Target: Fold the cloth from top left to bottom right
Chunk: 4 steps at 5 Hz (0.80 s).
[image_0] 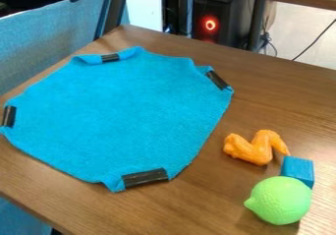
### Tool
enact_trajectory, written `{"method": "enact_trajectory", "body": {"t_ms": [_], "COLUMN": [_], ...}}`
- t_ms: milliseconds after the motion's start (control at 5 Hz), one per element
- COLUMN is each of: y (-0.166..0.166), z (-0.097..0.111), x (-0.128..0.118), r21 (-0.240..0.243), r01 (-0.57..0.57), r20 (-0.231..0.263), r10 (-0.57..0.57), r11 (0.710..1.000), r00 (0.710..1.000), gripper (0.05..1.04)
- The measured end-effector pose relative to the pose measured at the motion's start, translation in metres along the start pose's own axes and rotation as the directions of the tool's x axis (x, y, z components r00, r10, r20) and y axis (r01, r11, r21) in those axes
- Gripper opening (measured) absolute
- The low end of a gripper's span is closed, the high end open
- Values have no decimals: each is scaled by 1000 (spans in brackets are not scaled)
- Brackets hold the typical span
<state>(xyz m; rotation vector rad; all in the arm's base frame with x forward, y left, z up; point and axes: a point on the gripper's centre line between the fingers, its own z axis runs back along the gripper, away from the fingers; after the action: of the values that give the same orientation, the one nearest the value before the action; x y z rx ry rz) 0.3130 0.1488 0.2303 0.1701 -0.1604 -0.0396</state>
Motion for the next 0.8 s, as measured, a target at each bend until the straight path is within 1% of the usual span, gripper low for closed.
{"method": "enact_trajectory", "body": {"t_ms": [200,400,600,800], "y": [-1,13,27,35], "z": [-12,-47,-65,-87], "x": [1,3,12,26], "r21": [-16,-38,-41,-100], "r01": [6,12,102,341], "r20": [-29,-92,-81,-60], "r10": [-6,-15,-105,-348], "r11": [1000,999,994,935], "r00": [1000,996,991,936], "gripper": [1001,1001,1001,1001]}}
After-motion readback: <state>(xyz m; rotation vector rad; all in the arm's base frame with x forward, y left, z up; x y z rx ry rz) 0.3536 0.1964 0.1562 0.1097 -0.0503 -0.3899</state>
